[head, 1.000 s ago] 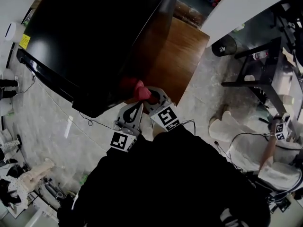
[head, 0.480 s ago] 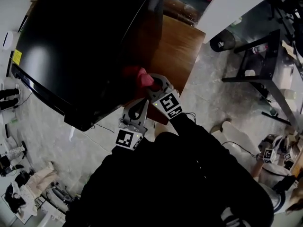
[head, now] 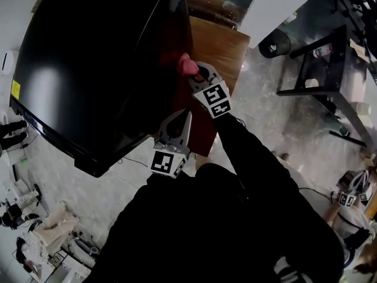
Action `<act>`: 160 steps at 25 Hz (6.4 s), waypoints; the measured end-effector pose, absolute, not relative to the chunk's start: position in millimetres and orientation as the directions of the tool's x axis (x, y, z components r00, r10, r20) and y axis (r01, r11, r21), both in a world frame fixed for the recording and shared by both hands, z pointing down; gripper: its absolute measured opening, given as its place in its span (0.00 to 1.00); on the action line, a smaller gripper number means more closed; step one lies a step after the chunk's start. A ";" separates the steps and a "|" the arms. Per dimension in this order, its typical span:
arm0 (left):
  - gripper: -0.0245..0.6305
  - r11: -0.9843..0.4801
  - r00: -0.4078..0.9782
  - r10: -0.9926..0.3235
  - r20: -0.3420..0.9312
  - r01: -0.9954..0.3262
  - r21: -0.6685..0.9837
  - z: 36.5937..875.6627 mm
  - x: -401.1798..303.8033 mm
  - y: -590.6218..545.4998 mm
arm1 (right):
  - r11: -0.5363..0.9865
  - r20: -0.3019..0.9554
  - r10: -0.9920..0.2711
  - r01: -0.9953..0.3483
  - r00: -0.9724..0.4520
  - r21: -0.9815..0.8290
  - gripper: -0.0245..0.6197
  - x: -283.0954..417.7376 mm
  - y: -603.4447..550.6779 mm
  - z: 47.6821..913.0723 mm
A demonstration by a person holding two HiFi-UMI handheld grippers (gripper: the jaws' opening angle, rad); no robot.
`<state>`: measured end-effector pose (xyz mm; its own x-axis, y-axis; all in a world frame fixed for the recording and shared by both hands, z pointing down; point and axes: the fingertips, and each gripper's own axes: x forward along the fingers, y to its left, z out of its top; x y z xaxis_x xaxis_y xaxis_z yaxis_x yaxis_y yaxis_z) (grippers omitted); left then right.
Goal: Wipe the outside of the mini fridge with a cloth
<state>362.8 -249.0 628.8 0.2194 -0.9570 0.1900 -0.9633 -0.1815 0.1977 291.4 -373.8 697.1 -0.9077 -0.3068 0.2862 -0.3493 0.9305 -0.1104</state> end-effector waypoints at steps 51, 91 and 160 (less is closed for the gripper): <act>0.05 -0.406 0.427 -0.897 0.109 -0.897 0.173 492.2 203.6 83.6 | 0.958 0.270 -0.239 -0.271 -0.933 -0.090 0.17 243.6 28.0 517.6; 0.05 -0.397 0.403 -0.914 0.050 -0.912 0.100 444.4 55.2 52.2 | 0.932 0.155 -0.353 -0.361 -0.923 -0.022 0.17 134.2 47.9 457.9; 0.05 -0.763 0.766 -0.642 0.047 -0.643 0.069 427.5 20.0 -10.0 | 0.300 0.144 -0.943 -0.954 -0.300 -0.018 0.17 90.4 -36.2 442.6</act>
<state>20.0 -10.0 427.5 0.7656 -0.6416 0.0467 -0.6432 -0.7625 0.0691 90.4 -36.2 442.6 -0.2998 -0.9431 0.1436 -0.9536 0.3005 -0.0175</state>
